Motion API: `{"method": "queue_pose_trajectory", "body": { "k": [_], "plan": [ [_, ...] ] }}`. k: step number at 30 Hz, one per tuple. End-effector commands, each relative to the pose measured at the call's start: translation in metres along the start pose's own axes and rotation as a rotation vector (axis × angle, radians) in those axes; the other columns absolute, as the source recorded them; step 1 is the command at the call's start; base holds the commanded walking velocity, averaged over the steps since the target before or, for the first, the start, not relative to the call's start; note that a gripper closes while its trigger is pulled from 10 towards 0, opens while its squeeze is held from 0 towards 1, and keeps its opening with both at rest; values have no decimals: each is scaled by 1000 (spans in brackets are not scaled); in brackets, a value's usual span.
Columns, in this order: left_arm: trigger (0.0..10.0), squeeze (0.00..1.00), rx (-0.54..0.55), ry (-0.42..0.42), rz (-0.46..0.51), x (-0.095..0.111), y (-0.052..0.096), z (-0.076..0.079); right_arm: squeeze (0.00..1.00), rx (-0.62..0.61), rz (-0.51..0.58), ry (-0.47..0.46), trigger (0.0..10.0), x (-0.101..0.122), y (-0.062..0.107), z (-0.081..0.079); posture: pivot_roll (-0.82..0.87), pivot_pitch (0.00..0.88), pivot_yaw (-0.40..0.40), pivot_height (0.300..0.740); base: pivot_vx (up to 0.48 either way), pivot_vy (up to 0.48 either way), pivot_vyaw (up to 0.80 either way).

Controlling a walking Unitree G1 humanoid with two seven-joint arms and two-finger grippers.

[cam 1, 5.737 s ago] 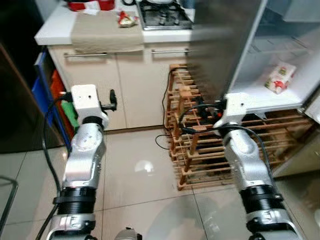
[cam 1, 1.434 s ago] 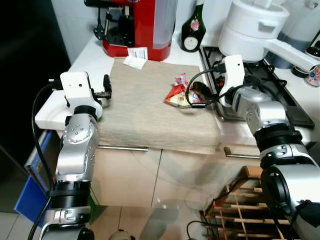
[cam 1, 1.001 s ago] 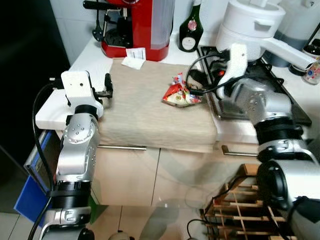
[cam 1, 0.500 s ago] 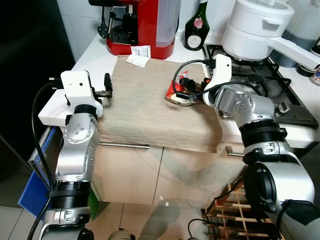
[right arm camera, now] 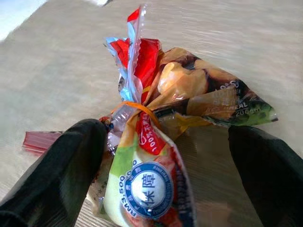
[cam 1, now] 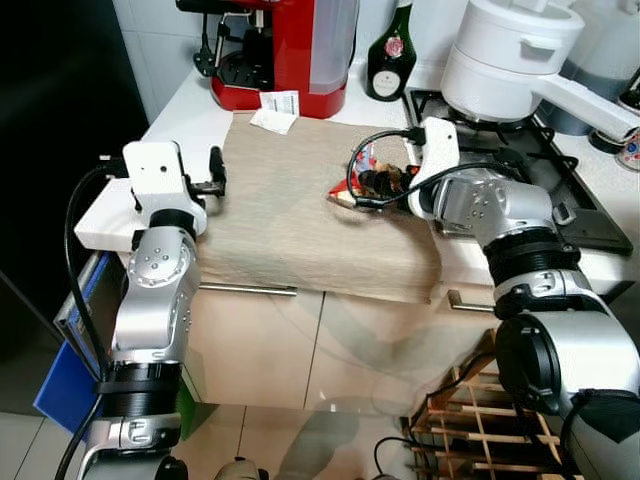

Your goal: Restocking fridge

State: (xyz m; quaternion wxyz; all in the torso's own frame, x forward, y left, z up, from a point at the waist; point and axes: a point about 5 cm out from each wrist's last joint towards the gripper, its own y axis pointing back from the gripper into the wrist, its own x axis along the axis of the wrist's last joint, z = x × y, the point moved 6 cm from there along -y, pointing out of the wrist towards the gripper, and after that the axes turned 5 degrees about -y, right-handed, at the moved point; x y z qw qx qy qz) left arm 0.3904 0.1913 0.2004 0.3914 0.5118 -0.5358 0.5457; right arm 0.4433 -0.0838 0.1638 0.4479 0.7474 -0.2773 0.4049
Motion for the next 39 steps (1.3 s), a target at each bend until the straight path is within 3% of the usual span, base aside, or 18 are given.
{"method": "queue_pose_trajectory", "body": {
  "k": [1, 6, 7, 9, 12, 14, 15, 17, 18, 29, 39],
  "plan": [
    [10000, 0, -7, -12, -7, -1, -1, 2, 0, 12, -73, 49, 10000, -20, -5, -2, 81, 0, -48, 740, 0, 0, 0],
    [10000, 0, -8, -13, -8, -1, -1, 2, 0, 38, -143, 123, 10000, -43, -11, -3, 81, 0, -44, 740, 0, 0, 0],
    [10000, 0, -8, -13, -10, -2, -1, 2, 0, 33, -165, 184, 10000, -51, -12, 0, 81, 0, -43, 740, 0, 0, 0],
    [10000, 0, -9, -14, -10, -2, -1, 2, 0, 29, -171, 211, 10000, -53, -12, 2, 81, 0, -43, 740, 0, 0, 0],
    [10000, 0, -11, -16, -10, -2, 0, 2, 0, 18, -182, 378, 10000, -57, -11, 13, 83, 0, -42, 740, 0, 0, 0],
    [10000, 0, -11, -16, -12, -3, 0, 2, 0, 19, -185, 420, 10000, -58, -10, 16, 82, 0, -41, 740, 0, 0, 0],
    [10000, 0, -12, -16, -13, -3, 0, 2, 0, 19, -181, 439, 3686, -59, -10, 17, 82, 0, -41, 740, 0, 0, 0],
    [10000, 0, -13, -16, -13, -3, 0, 3, 0, 18, -178, 453, 3686, -59, -11, 18, 83, 0, -40, 740, 0, 0, 0],
    [10000, 0, -14, -17, -13, -3, 0, 3, 0, 27, -176, 453, 0, -61, -11, 18, 83, 0, -40, 740, 0, 0, 0],
    [10000, 0, -19, -17, -18, -4, 1, 5, 0, 10, -91, 321, 0, -67, -16, 17, 80, 0, -38, 740, 0, 0, 0],
    [10000, 0, -33, -11, -18, -3, -1, 11, 0, -27, 39, 237, 0, -41, -13, 18, 69, 0, -33, 740, 0, 0, 0]
  ]
}}
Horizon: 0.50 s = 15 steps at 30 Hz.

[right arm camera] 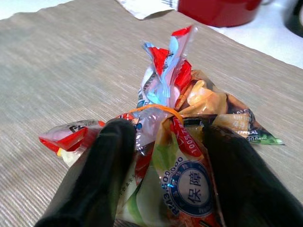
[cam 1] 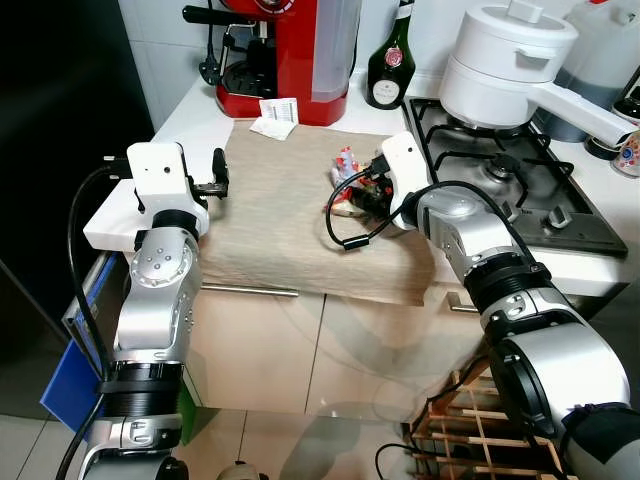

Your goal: Restocking fridge

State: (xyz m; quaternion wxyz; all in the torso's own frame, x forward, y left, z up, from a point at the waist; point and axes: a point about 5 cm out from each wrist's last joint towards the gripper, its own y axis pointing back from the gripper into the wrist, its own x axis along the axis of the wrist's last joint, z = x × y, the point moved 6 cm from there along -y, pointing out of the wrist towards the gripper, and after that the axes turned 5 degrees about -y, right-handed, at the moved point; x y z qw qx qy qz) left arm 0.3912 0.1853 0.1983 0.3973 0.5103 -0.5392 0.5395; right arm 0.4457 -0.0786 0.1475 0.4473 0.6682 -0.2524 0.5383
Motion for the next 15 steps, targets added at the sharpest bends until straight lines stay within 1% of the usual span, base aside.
{"method": "queue_pose_trajectory", "body": {
  "k": [1, 3, 5, 6, 7, 8, 9, 10, 11, 12, 13, 14, 15],
  "plan": [
    [10000, 0, -17, -9, -10, -1, -1, 5, 0, -72, -42, -52, 0, -23, 3, 13, 70, 0, -33, 740, 0, 0, 0],
    [10000, 0, -17, -9, -9, -1, -2, 5, 0, -86, -22, -52, 0, -19, 3, 15, 71, 0, -34, 740, 0, 0, 0],
    [10000, 0, -13, -11, -8, -1, -2, 2, 0, -96, 113, -153, 0, 9, 5, 17, 76, 0, -36, 740, 0, 0, 0],
    [10000, 0, -13, -11, -8, -1, -2, 2, 0, -96, 113, -153, 0, 9, 5, 17, 76, 0, -36, 740, 0, 0, 0],
    [10000, 0, -10, -12, -7, -1, -3, 1, 0, -108, 182, -182, 0, 24, 8, 20, 76, 0, -34, 740, 0, 0, 0],
    [10000, 0, -9, -13, -5, 0, -3, 0, 0, -133, 256, -189, 0, 42, 14, 26, 76, 0, -31, 740, 0, 0, 0],
    [10000, 0, -9, -13, -5, 0, -3, 0, 0, -133, 256, -189, 0, 42, 14, 26, 76, 0, -31, 740, 0, 0, 0],
    [10000, 0, -11, -15, -4, 0, -3, 1, 0, -141, 314, -197, 0, 57, 19, 28, 74, 0, -29, 740, 0, 0, 0],
    [10000, 0, -12, -15, -4, 0, -3, 1, 0, -139, 352, -194, 0, 67, 22, 28, 74, 0, -28, 740, 0, 0, 0],
    [10000, 0, -12, -15, -4, 0, -3, 1, 0, -139, 352, -194, 0, 67, 22, 28, 74, 0, -28, 740, 0, 0, 0],
    [10000, 0, -15, -16, -5, 0, -3, 2, 0, -128, 418, -168, 0, 86, 29, 25, 68, 0, -20, 740, 0, 0, 0],
    [10000, 0, -17, -16, -6, 0, -3, 2, 0, -133, 442, -159, 0, 94, 33, 25, 64, 0, -19, 740, 0, 0, 0],
    [10000, 0, -17, -16, -6, 0, -3, 2, 0, -133, 442, -159, 0, 94, 33, 25, 64, 0, -19, 740, 0, 0, 0]
  ]
}}
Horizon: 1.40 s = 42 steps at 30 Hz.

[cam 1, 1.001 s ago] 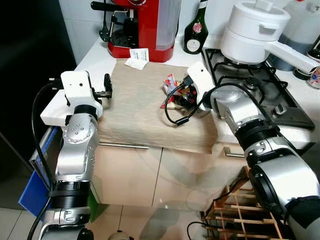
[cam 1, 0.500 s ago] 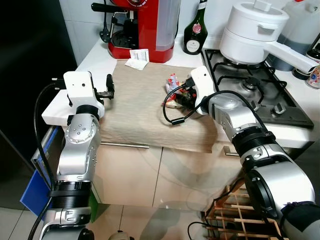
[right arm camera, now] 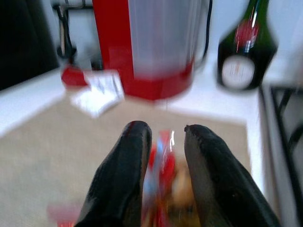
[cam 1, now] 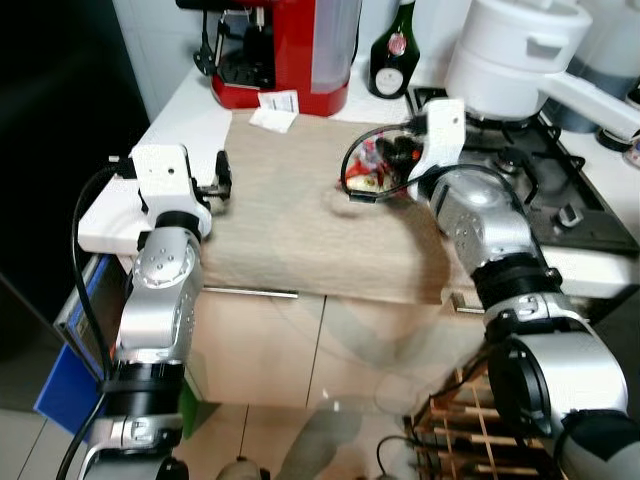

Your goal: Restocking fridge

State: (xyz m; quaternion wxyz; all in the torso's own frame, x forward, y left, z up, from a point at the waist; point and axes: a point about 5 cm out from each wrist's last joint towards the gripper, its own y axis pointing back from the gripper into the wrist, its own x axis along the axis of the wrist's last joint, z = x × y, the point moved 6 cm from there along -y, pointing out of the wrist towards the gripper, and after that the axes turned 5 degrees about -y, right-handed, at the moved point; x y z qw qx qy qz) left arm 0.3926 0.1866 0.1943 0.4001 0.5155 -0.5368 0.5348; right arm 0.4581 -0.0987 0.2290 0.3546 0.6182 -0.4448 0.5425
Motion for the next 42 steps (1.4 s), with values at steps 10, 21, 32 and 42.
{"method": "queue_pose_trajectory", "body": {
  "k": [10, 21, 32, 42],
  "plan": [
    [10000, 0, -123, -23, 40, 15, -11, 25, 239, -247, 252, 167, 10000, 48, 24, 29, 41, 0, -15, 740, 0, 0, 0],
    [10000, 0, -115, 11, 77, 32, -27, 20, 1000, -358, 264, 201, 10000, 16, 69, 45, -4, 0, 14, 740, 0, 0, 0],
    [10000, 0, -157, 0, 59, 18, -12, 37, 1000, -223, 225, 30, 10000, 18, 50, 13, 17, 0, -11, 740, 0, 0, 0],
    [10000, 0, -116, -20, 56, 14, -7, 27, 1000, -133, 78, 7, 10000, -8, 30, -13, 46, 0, -38, 740, 0, 0, 0]
  ]
}}
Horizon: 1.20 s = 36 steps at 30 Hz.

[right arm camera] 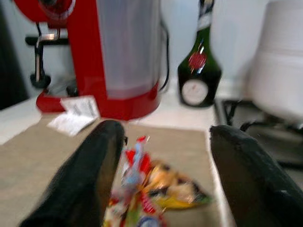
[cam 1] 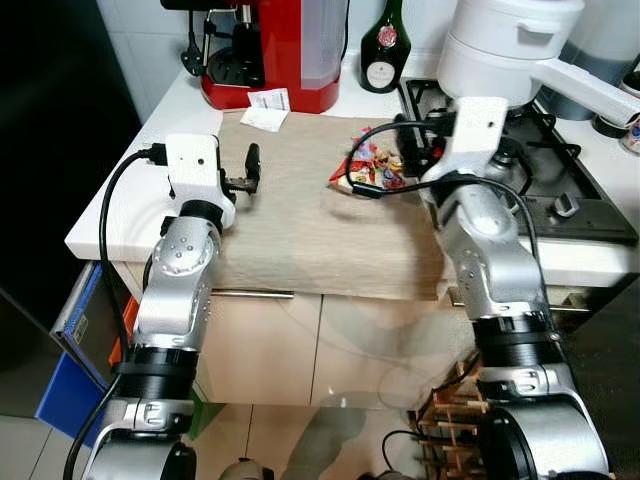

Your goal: Restocking fridge

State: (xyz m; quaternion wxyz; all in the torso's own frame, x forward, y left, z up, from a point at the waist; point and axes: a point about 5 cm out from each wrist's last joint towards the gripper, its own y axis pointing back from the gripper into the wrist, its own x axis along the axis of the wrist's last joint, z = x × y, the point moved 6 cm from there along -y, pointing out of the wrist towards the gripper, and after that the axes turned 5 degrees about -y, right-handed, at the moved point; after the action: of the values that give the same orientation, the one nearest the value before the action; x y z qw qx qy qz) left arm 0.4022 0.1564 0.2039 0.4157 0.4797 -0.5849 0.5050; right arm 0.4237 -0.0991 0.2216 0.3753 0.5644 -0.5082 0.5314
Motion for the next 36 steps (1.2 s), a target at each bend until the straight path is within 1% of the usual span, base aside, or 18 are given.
{"method": "queue_pose_trajectory", "body": {
  "k": [1, 5, 6, 10, 11, 13, 16, 17, 18, 19, 20, 21, 23, 24, 25, 27, 30, 36],
  "plan": [
    [10000, 0, 17, -6, 10, 3, 2, -3, 1000, 9, -42, -14, 10000, -4, -5, -4, 48, 0, -42, 740, 0, 0, 0],
    [10000, 0, 21, -9, 14, 5, 3, -3, 1000, 51, -87, 17, 10000, -1, -15, -17, 51, 0, -47, 740, 0, 0, 0],
    [10000, 0, 21, -9, 14, 5, 3, -3, 1000, 51, -87, 17, 10000, -1, -15, -17, 51, 0, -47, 740, 0, 0, 0],
    [10000, 0, 18, -17, 18, 6, 5, -2, 1000, 39, -111, 0, 10000, 9, -27, -14, 63, 0, -48, 740, 0, 0, 0],
    [10000, 0, 17, -29, 18, 6, 7, -3, 1000, 49, -126, -17, 10000, 16, -33, -15, 73, 0, -47, 740, 0, 0, 0],
    [10000, 0, 18, -32, 17, 5, 8, -4, 1000, 54, -133, -22, 10000, 17, -35, -16, 73, 0, -47, 740, 0, 0, 0],
    [10000, 0, 21, -39, 11, 4, 9, -6, 1000, 60, -183, -20, 10000, 18, -41, -16, 79, 0, -48, 740, 0, 0, 0],
    [10000, 0, 23, -42, 11, 4, 9, -7, 1000, 34, -249, -37, 10000, 11, -44, -9, 86, 0, -54, 740, 0, 0, 0],
    [10000, 0, 23, -42, 11, 4, 9, -7, 1000, 34, -249, -37, 10000, 11, -44, -9, 86, 0, -54, 740, 0, 0, 0],
    [10000, 0, 26, -43, 13, 5, 10, -8, 1000, 39, -318, -84, 10000, 4, -46, -6, 88, 0, -54, 740, 0, 0, 0],
    [10000, 0, 27, -45, 12, 5, 10, -9, 0, 45, -341, -73, 10000, 3, -47, -4, 91, 0, -57, 740, 0, 0, 0],
    [10000, 0, 28, -46, 11, 5, 10, -9, 0, 51, -348, -59, 10000, 4, -47, -4, 91, 0, -57, 740, 0, 0, 0],
    [10000, 0, 29, -50, 16, 7, 11, -10, 0, 72, -413, -35, 10000, 1, -46, -4, 88, 0, -60, 740, 0, 0, 0],
    [10000, 0, 29, -50, 16, 7, 11, -10, 0, 72, -413, -35, 10000, 1, -46, -4, 88, 0, -60, 740, 0, 0, 0],
    [10000, 0, 17, -55, 39, 14, 10, -7, 0, 110, -455, -23, 10000, -1, -45, -7, 88, 0, -67, 740, 0, 0, 0],
    [10000, 0, 13, -57, 47, 16, 9, -5, 0, 122, -466, -21, 10000, -1, -45, -8, 88, 0, -67, 740, 0, 0, 0],
    [10000, 0, 8, -63, 60, 21, 7, -3, 0, 103, -547, 13, 10000, -16, -40, 1, 84, 0, -73, 740, 0, 0, 0],
    [10000, 0, 13, -59, 56, 20, 7, -3, 0, 94, -609, 24, 10000, -31, -35, 9, 81, 0, -75, 740, 0, 0, 0]
  ]
}}
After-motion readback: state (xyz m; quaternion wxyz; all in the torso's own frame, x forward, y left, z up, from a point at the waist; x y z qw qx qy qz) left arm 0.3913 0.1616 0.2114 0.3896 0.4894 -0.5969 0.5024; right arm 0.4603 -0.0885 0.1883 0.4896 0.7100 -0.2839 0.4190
